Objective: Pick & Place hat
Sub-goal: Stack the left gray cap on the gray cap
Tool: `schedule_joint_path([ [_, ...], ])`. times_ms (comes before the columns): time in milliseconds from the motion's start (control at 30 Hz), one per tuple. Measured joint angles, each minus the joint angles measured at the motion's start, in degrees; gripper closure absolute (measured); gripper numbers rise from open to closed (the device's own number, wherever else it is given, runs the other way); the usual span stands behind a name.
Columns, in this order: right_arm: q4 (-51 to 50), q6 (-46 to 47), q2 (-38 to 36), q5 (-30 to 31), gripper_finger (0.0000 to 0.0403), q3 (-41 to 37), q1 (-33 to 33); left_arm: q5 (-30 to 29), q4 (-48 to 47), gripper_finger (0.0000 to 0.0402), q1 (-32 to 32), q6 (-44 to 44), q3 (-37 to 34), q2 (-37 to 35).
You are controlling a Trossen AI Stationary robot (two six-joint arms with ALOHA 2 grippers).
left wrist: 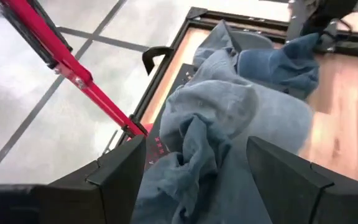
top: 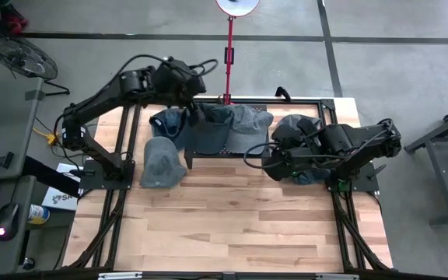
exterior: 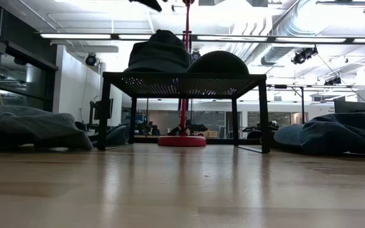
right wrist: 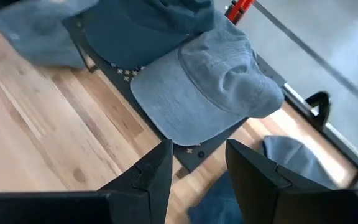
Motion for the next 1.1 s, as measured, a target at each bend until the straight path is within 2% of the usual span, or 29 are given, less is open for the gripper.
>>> schedule_joint_path([
  [233, 0.1, 7.0, 0.0, -1.3, 0.0261, -1.6, 0.0, 0.4, -9.9, 0.0126, 0.0, -3.0, 7.4, -0.8],
  [533, 0.2, 17.1, -4.0, -7.3, 0.0261, -14.3, 0.2, 0.1, -17.8, 0.0126, -0.1, -6.9, 3.0, -7.3],
  [733, 2.1, 23.1, -7.8, -9.4, 0.0261, -22.0, 1.6, -1.1, -17.9, 0.0126, -0.9, -11.3, -6.4, -14.1],
  [867, 4.3, 23.9, -10.7, -9.4, 0.0261, -24.6, 2.4, 1.2, -17.9, 0.0126, -1.2, -16.6, -15.8, -20.3],
  [1100, 4.7, 22.6, -13.8, -6.5, 0.0261, -25.1, 2.4, 6.4, -17.8, 0.0126, -8.7, -21.2, -33.1, -29.2],
])
